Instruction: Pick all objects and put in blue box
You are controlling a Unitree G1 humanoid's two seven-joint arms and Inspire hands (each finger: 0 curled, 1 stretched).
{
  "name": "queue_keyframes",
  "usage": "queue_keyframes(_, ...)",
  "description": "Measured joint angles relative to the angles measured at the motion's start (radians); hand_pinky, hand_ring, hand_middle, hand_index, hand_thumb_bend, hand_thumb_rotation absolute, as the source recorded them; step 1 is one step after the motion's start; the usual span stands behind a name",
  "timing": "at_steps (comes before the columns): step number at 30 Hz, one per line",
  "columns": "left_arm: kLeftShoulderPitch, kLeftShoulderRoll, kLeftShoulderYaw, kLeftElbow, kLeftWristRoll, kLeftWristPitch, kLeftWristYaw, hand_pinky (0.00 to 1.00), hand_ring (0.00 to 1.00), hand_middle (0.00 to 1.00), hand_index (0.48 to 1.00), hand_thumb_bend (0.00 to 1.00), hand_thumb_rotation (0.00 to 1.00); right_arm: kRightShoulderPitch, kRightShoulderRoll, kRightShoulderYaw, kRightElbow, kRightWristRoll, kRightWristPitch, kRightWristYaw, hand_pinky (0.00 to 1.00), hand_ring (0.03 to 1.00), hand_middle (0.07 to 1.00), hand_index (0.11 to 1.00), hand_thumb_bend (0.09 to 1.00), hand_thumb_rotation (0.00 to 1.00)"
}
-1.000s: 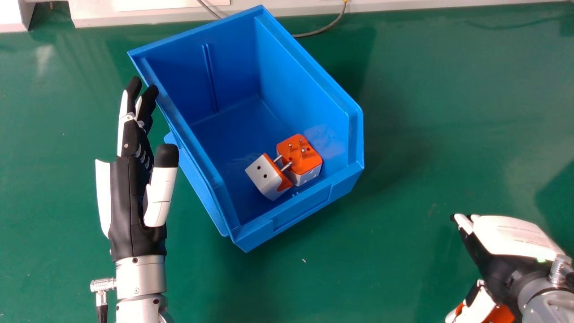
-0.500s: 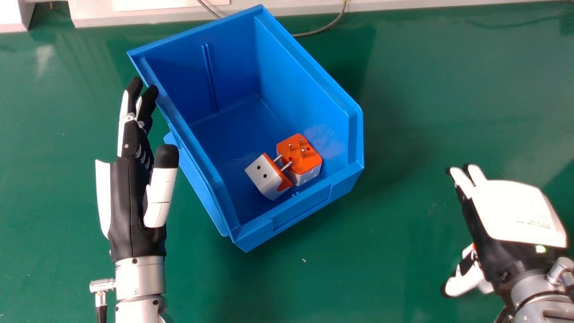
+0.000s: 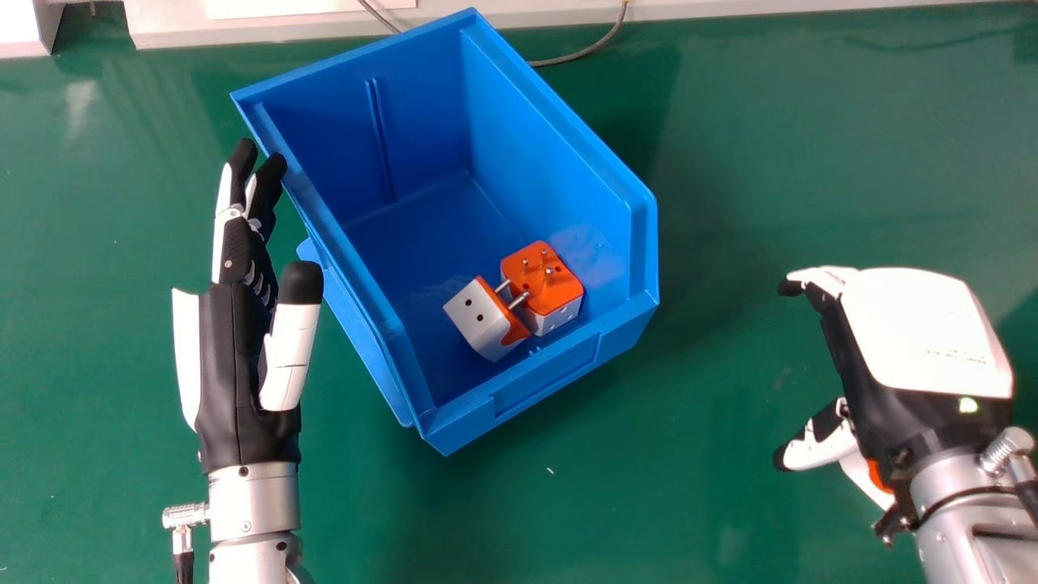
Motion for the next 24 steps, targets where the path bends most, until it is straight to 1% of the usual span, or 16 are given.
queue_keyframes(4, 0.000, 0.000, 0.000, 0.000, 0.000, 0.000, 0.000, 0.99, 0.95, 0.93, 0.950, 0.96, 0.92, 0.000, -0.001, -0.003, 0.000, 0.000, -0.007, -0.002, 0.53, 0.707, 0.788, 0.725, 0.910, 0.02)
queue_keyframes(7, 0.000, 0.000, 0.000, 0.000, 0.000, -0.001, -0.001, 0.99, 0.95, 0.93, 0.949, 0.96, 0.91, 0.000, -0.011, -0.014, -0.006, -0.001, -0.007, 0.000, 0.57, 0.728, 0.797, 0.735, 0.925, 0.05)
queue_keyframes(9, 0.000, 0.000, 0.000, 0.000, 0.000, -0.001, -0.001, 0.98, 0.95, 0.93, 0.949, 0.96, 0.91, 0.000, -0.013, -0.024, -0.013, -0.003, -0.004, 0.005, 0.59, 0.752, 0.809, 0.750, 0.946, 0.09)
queue_keyframes(10, 0.000, 0.000, 0.000, 0.000, 0.000, -0.001, -0.001, 0.98, 0.95, 0.93, 0.949, 0.96, 0.91, 0.001, -0.013, -0.028, -0.020, -0.005, -0.002, 0.011, 0.59, 0.752, 0.809, 0.750, 0.946, 0.09)
queue_keyframes(14, 0.000, 0.000, 0.001, 0.001, 0.000, -0.002, -0.001, 0.98, 0.95, 0.93, 0.949, 0.95, 0.92, 0.026, -0.016, -0.053, -0.119, -0.013, 0.026, 0.099, 0.60, 0.779, 0.828, 0.773, 0.959, 0.12)
queue_keyframes(15, 0.001, 0.000, 0.001, 0.001, 0.000, -0.003, 0.000, 0.98, 0.95, 0.93, 0.949, 0.95, 0.92, 0.034, -0.018, -0.063, -0.146, -0.018, 0.033, 0.121, 0.63, 0.797, 0.842, 0.793, 0.967, 0.14)
queue_keyframes(16, 0.001, 0.000, 0.001, 0.000, 0.000, -0.003, 0.001, 0.98, 0.95, 0.93, 0.949, 0.95, 0.92, 0.044, -0.019, -0.073, -0.177, -0.032, 0.045, 0.153, 0.63, 0.797, 0.842, 0.793, 0.967, 0.14)
queue_keyframes(18, 0.002, 0.000, 0.001, 0.000, 0.000, -0.002, 0.001, 0.98, 0.95, 0.93, 0.949, 0.96, 0.92, 0.063, -0.019, -0.098, -0.241, -0.062, 0.069, 0.226, 0.71, 0.851, 0.883, 0.840, 0.980, 0.20)
queue_keyframes(19, 0.002, 0.000, 0.001, 0.000, 0.000, -0.002, 0.001, 0.98, 0.95, 0.93, 0.949, 0.96, 0.92, 0.071, -0.019, -0.111, -0.268, -0.073, 0.081, 0.259, 0.71, 0.851, 0.883, 0.840, 0.980, 0.20)
queue_keyframes(20, 0.002, 0.000, 0.001, 0.000, 0.000, -0.002, 0.000, 0.98, 0.95, 0.93, 0.949, 0.96, 0.92, 0.081, -0.017, -0.122, -0.293, -0.091, 0.091, 0.291, 0.76, 0.881, 0.905, 0.864, 0.984, 0.22)
queue_keyframes(21, 0.003, 0.000, 0.001, 0.000, -0.002, -0.002, -0.001, 0.98, 0.95, 0.93, 0.949, 0.96, 0.92, 0.091, -0.015, -0.135, -0.320, -0.102, 0.102, 0.328, 0.76, 0.881, 0.905, 0.864, 0.984, 0.22)
queue_keyframes(22, 0.003, 0.000, 0.001, 0.000, -0.003, -0.002, -0.002, 0.98, 0.95, 0.93, 0.950, 0.96, 0.92, 0.098, -0.011, -0.147, -0.347, -0.109, 0.110, 0.366, 0.81, 0.905, 0.924, 0.887, 0.988, 0.25)
queue_keyframes(23, 0.004, 0.000, 0.001, 0.000, -0.004, -0.002, -0.003, 0.99, 0.95, 0.93, 0.950, 0.96, 0.92, 0.104, -0.005, -0.155, -0.367, -0.125, 0.117, 0.395, 0.88, 0.939, 0.952, 0.923, 0.993, 0.29)
queue_keyframes(24, 0.004, 0.000, 0.001, 0.000, -0.005, -0.002, -0.003, 0.99, 0.95, 0.93, 0.950, 0.96, 0.92, 0.108, 0.001, -0.162, -0.384, -0.134, 0.122, 0.423, 0.90, 0.952, 0.962, 0.935, 0.995, 0.30)
